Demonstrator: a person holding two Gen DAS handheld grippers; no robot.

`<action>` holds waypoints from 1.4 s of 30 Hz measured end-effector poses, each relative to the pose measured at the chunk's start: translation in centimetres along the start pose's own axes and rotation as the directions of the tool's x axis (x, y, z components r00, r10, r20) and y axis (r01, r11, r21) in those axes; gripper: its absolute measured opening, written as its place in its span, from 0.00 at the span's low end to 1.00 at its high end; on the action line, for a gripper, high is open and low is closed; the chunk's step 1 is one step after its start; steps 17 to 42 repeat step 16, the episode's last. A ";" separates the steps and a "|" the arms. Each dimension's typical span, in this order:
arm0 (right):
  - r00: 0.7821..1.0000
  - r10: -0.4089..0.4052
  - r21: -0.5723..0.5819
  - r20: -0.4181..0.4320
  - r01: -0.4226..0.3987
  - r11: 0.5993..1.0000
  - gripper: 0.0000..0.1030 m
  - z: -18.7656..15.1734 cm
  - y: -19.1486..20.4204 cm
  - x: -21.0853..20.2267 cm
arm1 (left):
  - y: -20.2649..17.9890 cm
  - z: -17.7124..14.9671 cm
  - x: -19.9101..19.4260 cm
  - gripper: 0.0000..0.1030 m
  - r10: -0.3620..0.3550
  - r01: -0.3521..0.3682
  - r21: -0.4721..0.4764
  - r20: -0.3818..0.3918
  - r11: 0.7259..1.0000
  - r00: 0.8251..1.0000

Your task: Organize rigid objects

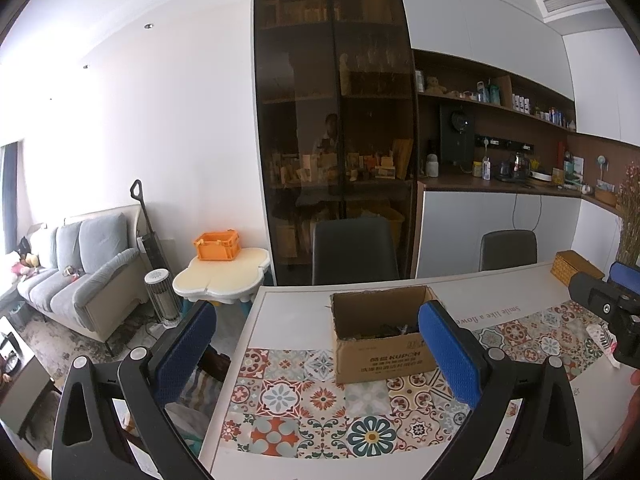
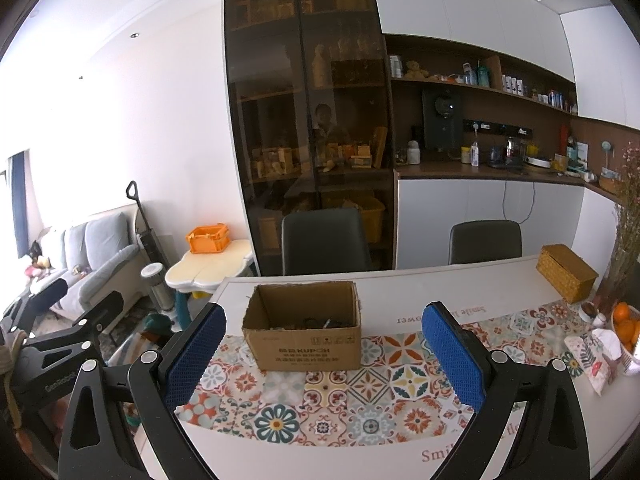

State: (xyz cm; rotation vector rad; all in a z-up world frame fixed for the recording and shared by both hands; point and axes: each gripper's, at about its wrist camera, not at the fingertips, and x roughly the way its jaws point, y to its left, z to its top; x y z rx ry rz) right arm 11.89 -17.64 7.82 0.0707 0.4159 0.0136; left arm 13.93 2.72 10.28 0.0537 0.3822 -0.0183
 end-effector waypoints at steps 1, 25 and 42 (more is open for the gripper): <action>1.000 0.000 -0.001 0.000 0.000 1.000 0.96 0.0 0.0 0.0 | 0.0 0.0 0.0 1.00 0.002 -0.002 0.001 0.000 1.000 1.000; 1.000 0.000 -0.001 0.000 0.000 1.000 0.96 0.1 0.0 -0.1 | 0.1 0.1 0.2 1.00 -0.007 0.007 -0.005 -0.002 1.000 1.000; 1.000 0.000 -0.001 0.000 0.000 1.000 0.96 0.1 0.0 -0.1 | 0.1 0.1 0.2 1.00 -0.007 0.007 -0.005 -0.002 1.000 1.000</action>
